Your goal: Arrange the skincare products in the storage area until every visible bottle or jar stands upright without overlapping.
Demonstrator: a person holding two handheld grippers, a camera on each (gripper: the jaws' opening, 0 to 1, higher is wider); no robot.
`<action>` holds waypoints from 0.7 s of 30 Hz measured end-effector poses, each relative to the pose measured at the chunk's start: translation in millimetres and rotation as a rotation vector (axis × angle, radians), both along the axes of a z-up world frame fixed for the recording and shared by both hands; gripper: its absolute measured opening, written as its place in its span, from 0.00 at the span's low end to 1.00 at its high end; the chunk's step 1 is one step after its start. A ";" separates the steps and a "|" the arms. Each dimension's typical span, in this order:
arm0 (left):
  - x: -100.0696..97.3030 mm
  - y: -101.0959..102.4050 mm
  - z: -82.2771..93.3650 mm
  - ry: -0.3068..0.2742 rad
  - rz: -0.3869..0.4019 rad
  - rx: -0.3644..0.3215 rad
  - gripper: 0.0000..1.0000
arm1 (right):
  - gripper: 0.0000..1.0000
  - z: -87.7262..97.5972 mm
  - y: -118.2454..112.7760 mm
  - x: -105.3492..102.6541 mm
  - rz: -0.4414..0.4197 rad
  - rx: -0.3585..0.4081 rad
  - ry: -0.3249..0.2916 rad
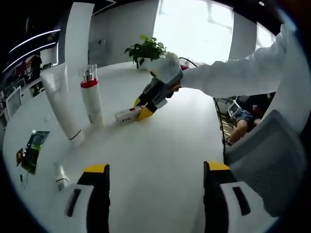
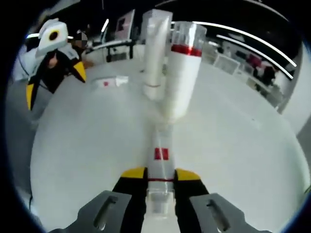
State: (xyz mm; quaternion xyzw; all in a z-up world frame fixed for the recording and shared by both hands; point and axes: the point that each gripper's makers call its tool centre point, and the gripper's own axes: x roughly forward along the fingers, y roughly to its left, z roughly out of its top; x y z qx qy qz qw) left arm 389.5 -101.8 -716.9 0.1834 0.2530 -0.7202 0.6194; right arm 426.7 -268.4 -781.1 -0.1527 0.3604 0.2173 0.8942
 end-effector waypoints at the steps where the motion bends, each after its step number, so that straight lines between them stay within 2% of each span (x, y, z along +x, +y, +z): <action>1: 1.7 -2.3 -1.2 -0.010 -0.001 -0.001 0.73 | 0.15 0.2 0.2 -0.8 0.011 -0.011 -0.002; 3: 7.6 -4.6 -2.3 -0.031 0.019 -0.004 0.65 | 0.15 0.2 2.4 -2.8 0.032 -0.016 0.001; 5: 10.8 -6.7 -4.2 -0.028 0.029 -0.001 0.60 | 0.15 0.2 3.9 -3.9 0.040 -0.019 0.000; 7: 13.4 -8.6 -6.9 -0.036 0.021 -0.002 0.60 | 0.15 0.3 5.9 -4.8 0.055 -0.028 -0.001; 13: 19.8 -15.7 -15.1 -0.115 -0.027 0.032 0.56 | 0.15 1.3 13.0 -6.9 0.111 -0.055 -0.005; 16: 24.8 -20.5 -18.1 -0.151 -0.039 0.040 0.55 | 0.15 3.3 16.6 -7.0 0.155 -0.098 -0.018; 18: 31.1 -23.8 -19.7 -0.200 -0.051 0.055 0.53 | 0.15 3.6 20.0 -8.1 0.174 -0.110 -0.018; 21: 33.9 -30.9 -20.3 -0.223 -0.064 0.056 0.53 | 0.15 3.7 21.0 -7.3 0.224 -0.162 -0.031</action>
